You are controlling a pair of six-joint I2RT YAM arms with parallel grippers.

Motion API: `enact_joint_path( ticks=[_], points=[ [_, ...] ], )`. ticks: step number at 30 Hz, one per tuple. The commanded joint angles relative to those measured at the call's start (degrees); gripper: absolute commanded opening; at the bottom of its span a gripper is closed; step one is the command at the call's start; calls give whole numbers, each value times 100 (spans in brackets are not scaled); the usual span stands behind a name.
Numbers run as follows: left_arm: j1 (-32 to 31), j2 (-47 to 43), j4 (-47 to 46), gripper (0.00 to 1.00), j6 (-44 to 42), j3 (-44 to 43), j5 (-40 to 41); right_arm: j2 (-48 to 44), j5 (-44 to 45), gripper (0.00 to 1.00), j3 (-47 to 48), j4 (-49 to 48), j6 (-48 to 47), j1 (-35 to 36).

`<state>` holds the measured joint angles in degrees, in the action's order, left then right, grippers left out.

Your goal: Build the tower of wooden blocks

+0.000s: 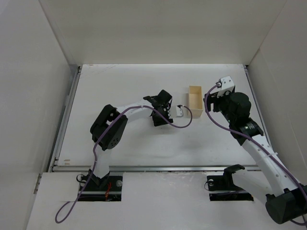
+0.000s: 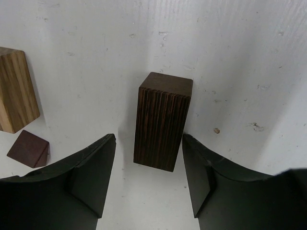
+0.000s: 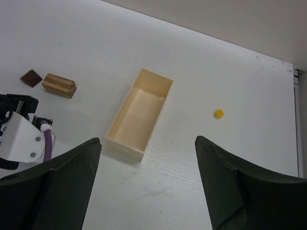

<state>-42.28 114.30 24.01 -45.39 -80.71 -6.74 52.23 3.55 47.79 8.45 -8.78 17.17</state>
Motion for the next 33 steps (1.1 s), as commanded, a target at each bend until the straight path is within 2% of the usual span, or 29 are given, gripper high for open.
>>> enact_joint_path(
  ticks=[1,7,8,11,12,15,16,17,20,21,26,27,29,33],
  points=[
    [53,-136,332,55,109,-121,-90,-20,-109,85,2,-361,-10,-47],
    [53,-907,447,58,161,116,-520,95,-697,96,309,-81,-212,-47],
    [114,-1040,595,58,162,117,-625,173,-768,100,414,-28,-273,-47],
    [404,-1699,894,58,267,301,-1266,542,-1381,100,1064,375,-729,-47],
    [527,-1901,947,58,267,449,-1468,708,-1566,100,1570,542,-887,-47],
    [1150,-2701,948,58,521,783,-2102,1700,-2024,100,2478,1280,-1223,-47],
    [1326,-2859,861,58,722,1002,-2190,2016,-2077,100,3107,1613,-1310,-47],
    [1658,-3130,790,58,855,1117,-2252,2672,-2078,100,3435,1790,-1398,-47],
    [2126,-3457,325,58,1503,1548,-2200,3938,-1929,100,4649,2448,-1714,391],
    [2380,-3659,176,58,1680,1662,-2017,4205,-1685,100,4852,2521,-2020,523],
    [2865,-4135,-748,58,2639,2426,-1111,5779,-857,100,6273,3126,-2988,1270],
    [2918,-4205,-810,58,2727,2506,-979,6251,-787,100,6469,3406,-3103,1341],
    [2980,-4205,-880,58,2842,2621,-575,6562,-733,100,6707,3488,-3393,1473],
    [2980,-4205,-880,58,2719,2867,-380,7072,-891,100,6936,3541,-3596,1631]
  ],
)
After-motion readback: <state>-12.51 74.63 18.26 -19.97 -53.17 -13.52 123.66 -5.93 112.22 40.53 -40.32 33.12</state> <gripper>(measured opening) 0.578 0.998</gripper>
